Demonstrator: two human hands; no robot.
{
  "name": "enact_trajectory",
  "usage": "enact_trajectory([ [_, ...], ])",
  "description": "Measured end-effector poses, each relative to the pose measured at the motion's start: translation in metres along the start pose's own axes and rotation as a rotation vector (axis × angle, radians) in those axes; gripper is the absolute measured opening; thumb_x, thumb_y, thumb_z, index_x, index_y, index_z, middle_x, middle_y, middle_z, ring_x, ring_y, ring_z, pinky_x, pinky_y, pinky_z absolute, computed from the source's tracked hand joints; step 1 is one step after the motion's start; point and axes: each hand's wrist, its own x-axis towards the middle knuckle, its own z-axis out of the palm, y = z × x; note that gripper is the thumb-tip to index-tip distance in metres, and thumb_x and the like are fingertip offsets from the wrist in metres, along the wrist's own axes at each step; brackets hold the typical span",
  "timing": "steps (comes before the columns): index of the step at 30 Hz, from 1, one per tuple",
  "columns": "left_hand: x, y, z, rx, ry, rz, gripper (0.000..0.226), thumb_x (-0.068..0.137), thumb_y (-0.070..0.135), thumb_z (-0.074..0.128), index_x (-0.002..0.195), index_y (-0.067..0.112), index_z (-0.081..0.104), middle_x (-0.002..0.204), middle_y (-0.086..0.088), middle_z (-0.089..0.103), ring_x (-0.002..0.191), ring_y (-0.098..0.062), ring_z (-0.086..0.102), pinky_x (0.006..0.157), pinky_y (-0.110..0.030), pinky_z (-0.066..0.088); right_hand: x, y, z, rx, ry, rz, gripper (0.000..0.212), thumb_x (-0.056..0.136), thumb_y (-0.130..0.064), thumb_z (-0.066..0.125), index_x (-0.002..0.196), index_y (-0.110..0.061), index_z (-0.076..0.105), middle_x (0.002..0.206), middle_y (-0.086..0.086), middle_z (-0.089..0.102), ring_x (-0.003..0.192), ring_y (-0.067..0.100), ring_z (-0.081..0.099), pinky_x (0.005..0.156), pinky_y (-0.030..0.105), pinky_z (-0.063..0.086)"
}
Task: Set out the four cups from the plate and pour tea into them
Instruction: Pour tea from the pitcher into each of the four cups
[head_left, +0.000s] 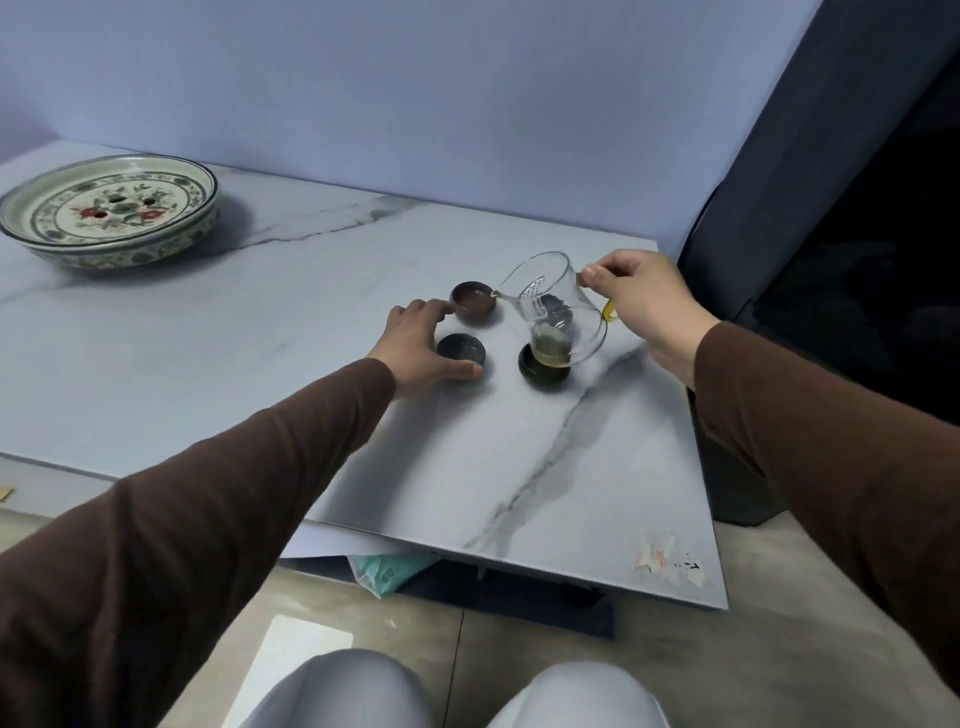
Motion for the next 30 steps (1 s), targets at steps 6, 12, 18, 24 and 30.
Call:
enact_trajectory([
  [6,0.041,0.038,0.001,0.064,0.059,0.165,0.071,0.073,0.047,0.075,0.133,0.02,0.05,0.125,-0.002,0.055,0.124,-0.025,0.034,0.103,-0.032,0.034,0.019,0.013,-0.033,0.006,0.114,0.01,0.016,0.093,-0.026,0.063,0.083,-0.017,0.073,0.092,0.006,0.073,0.082,0.014,0.058,0.073,0.03,0.044],
  [12,0.094,0.067,0.018,0.239,-0.071,0.23,0.075,0.075,0.053,0.072,0.138,0.022,0.047,0.129,0.002,0.057,0.125,-0.024,0.034,0.102,-0.035,0.037,0.041,0.021,-0.055,-0.194,0.162,0.0,0.021,0.09,-0.036,0.064,0.085,-0.018,0.073,0.089,0.0,0.073,0.087,0.021,0.065,0.083,0.038,0.052],
  [18,0.123,0.071,0.034,0.305,-0.221,0.163,0.083,0.068,0.06,0.074,0.139,0.026,0.048,0.131,0.004,0.054,0.127,-0.02,0.033,0.103,-0.037,0.039,0.057,0.018,-0.057,-0.46,0.146,-0.102,0.018,0.091,-0.037,0.062,0.088,-0.023,0.072,0.089,-0.006,0.065,0.089,0.017,0.058,0.073,0.026,0.037],
  [24,0.132,0.063,0.043,0.255,-0.245,0.099,0.079,0.057,0.063,0.078,0.129,0.036,0.057,0.121,-0.004,0.045,0.116,-0.024,0.046,0.101,-0.036,0.045,0.067,0.011,-0.05,-0.636,0.087,-0.217,0.018,0.091,-0.035,0.062,0.093,-0.02,0.071,0.085,-0.005,0.062,0.087,0.018,0.053,0.075,0.028,0.036],
  [30,0.131,0.064,0.044,0.223,-0.222,0.072,0.071,0.052,0.063,0.077,0.117,0.04,0.062,0.112,-0.001,0.041,0.108,-0.025,0.05,0.097,-0.038,0.049,0.069,0.003,-0.039,-0.766,0.007,-0.334,0.016,0.093,-0.031,0.061,0.096,-0.017,0.069,0.097,0.004,0.069,0.096,0.027,0.059,0.074,0.031,0.036],
])
